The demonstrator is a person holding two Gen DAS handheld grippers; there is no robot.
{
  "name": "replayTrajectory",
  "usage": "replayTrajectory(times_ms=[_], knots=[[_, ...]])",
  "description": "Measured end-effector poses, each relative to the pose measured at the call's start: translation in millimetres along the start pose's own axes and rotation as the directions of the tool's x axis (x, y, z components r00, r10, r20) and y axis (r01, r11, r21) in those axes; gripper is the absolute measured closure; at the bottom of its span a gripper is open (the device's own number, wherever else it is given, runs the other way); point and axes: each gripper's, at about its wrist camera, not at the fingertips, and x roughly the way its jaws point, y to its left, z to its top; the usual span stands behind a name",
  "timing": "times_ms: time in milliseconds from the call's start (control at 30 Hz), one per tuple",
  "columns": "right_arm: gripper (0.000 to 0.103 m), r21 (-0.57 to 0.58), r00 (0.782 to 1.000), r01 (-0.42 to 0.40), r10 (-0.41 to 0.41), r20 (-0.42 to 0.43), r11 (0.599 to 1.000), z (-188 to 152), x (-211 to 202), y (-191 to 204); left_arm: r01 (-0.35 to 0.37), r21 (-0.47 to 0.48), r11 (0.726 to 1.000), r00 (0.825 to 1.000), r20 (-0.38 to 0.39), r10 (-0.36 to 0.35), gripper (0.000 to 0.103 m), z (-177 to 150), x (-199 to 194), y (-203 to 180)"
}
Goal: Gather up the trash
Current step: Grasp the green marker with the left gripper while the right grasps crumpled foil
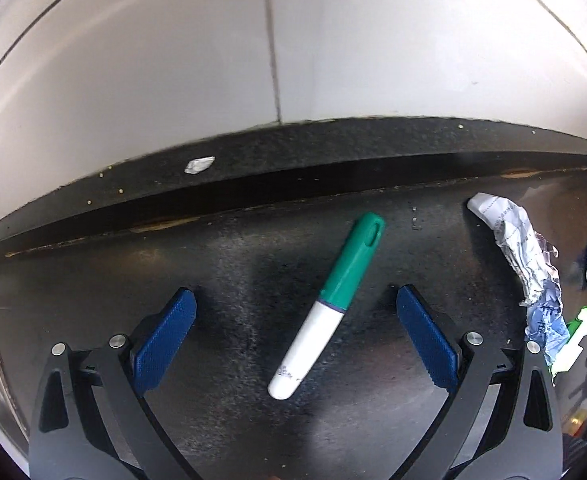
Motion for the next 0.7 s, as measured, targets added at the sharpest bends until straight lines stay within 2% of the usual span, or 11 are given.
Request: replayTrajectory(times_ms=[67, 100, 133, 167, 200, 300, 400, 500, 533, 633, 700], knots=[[0.007, 0.011, 1.0, -0.005, 0.005, -0.009, 1.0, -3.5, 3.4, 0.7, 0.001, 0.022, 1.0, 1.0, 0.003, -0.001, 0.007, -2.3, -1.5, 1.0], [0.007, 0.015, 1.0, -0.007, 0.007, -0.016, 1.0, -4.3, 4.8, 0.7, 0.002, 0.034, 0.999, 0.999, 0.032, -0.003, 0.019, -3.8, -3.9, 1.1], [0.007, 0.019, 1.0, -0.008, 0.008, -0.021, 1.0, -6.7, 5.2, -0.2, 0.0, 0.035, 0.999, 0.997, 0.073, -0.002, 0.033, -5.6, -9.4, -0.4], [0.007, 0.021, 1.0, -0.008, 0.009, -0.024, 1.0, -7.0, 6.6, 1.5, -0.003, 0.028, 1.0, 0.994, 0.105, 0.0, 0.084, -10.9, -16.5, 2.4], [0.007, 0.022, 1.0, -0.009, 0.01, -0.022, 1.0, -8.4, 6.7, 1.5, -0.018, 0.008, 1.0, 0.994, 0.105, 0.017, 0.09, -10.8, -19.1, 6.6], [0.007, 0.036, 0.999, -0.029, 0.03, -0.02, 0.999, -0.1, 12.8, 9.8, 0.032, -0.069, 0.997, 0.994, 0.103, -0.025, 0.09, -13.6, -19.6, 24.2], [0.007, 0.043, 1.0, -0.017, 0.019, -0.025, 0.999, 15.4, 24.5, 18.9, 0.013, -0.073, 0.997, 0.995, 0.1, -0.006, 0.09, -20.0, -20.2, 38.0], [0.007, 0.003, 0.997, 0.061, -0.061, -0.055, 0.998, 33.0, 44.0, 31.2, 0.008, -0.102, 0.995, 0.995, 0.099, 0.002, 0.09, -27.6, -21.1, 44.3], [0.013, -0.006, 0.993, 0.092, -0.092, -0.067, 0.996, 36.3, 50.2, 33.8, 0.009, -0.117, 0.993, 0.995, 0.096, 0.003, 0.09, -32.3, -21.6, 47.9], [0.075, -0.085, 0.965, 0.261, -0.262, -0.006, 0.962, 44.9, 56.4, 46.8, 0.024, -0.164, 0.986, 0.996, 0.086, -0.01, 0.09, -46.8, -24.5, 59.5], [0.076, -0.041, 0.986, 0.167, -0.168, -0.024, 0.985, 48.6, 55.0, 41.6, 0.039, -0.186, 0.982, 0.996, 0.083, -0.024, 0.09, -52.5, -26.7, 68.5]])
